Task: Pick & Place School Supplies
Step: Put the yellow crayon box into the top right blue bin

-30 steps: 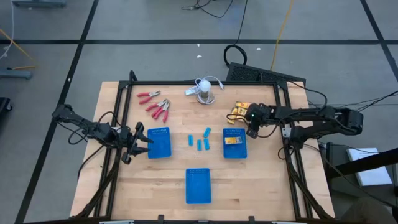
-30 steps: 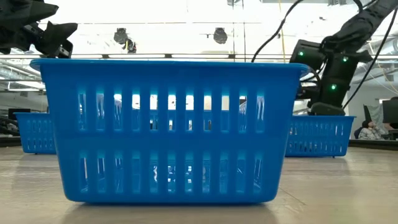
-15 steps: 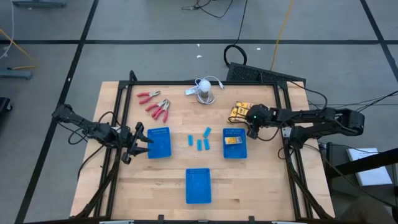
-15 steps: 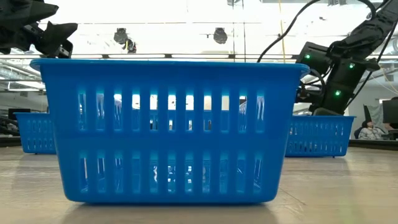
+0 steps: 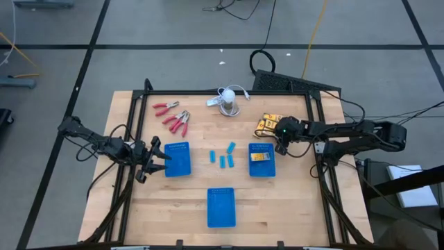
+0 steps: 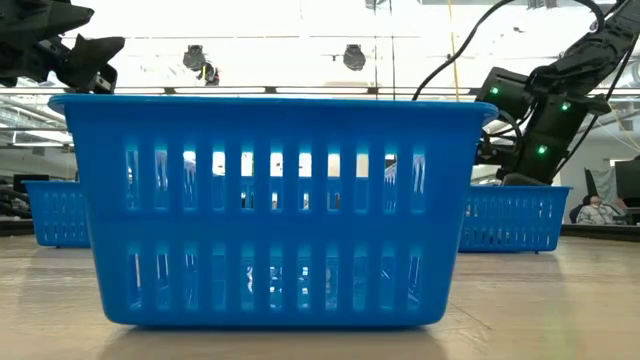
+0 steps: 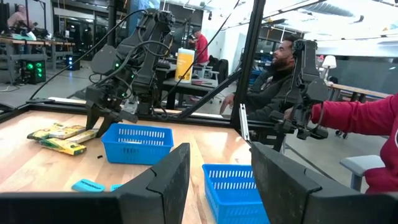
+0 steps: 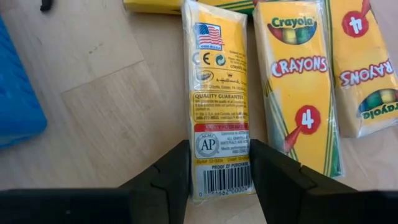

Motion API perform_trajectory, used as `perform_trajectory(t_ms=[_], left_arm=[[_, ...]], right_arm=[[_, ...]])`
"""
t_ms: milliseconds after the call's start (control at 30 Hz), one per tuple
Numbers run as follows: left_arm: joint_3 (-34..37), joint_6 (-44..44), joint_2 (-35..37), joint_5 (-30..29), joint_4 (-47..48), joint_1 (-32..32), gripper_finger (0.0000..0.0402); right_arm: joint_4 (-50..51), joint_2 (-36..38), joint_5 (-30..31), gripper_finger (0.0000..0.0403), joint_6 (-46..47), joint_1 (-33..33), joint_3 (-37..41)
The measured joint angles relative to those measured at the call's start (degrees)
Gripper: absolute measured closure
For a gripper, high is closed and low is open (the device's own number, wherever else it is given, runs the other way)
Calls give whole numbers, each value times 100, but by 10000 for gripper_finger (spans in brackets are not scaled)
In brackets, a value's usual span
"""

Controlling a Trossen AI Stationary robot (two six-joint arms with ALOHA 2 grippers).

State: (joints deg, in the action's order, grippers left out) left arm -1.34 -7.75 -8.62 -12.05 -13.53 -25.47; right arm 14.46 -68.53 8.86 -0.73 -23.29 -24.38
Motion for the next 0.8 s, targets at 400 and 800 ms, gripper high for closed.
perform_trajectory(t_ms=[400,800], left_arm=[[0,0,1,2,0,0,229],[0,0,0,2,-2,0,229]], right_arm=[[74,-15,-22,261,9,2,-195],[79,-10,-31,262,9,2,-326]])
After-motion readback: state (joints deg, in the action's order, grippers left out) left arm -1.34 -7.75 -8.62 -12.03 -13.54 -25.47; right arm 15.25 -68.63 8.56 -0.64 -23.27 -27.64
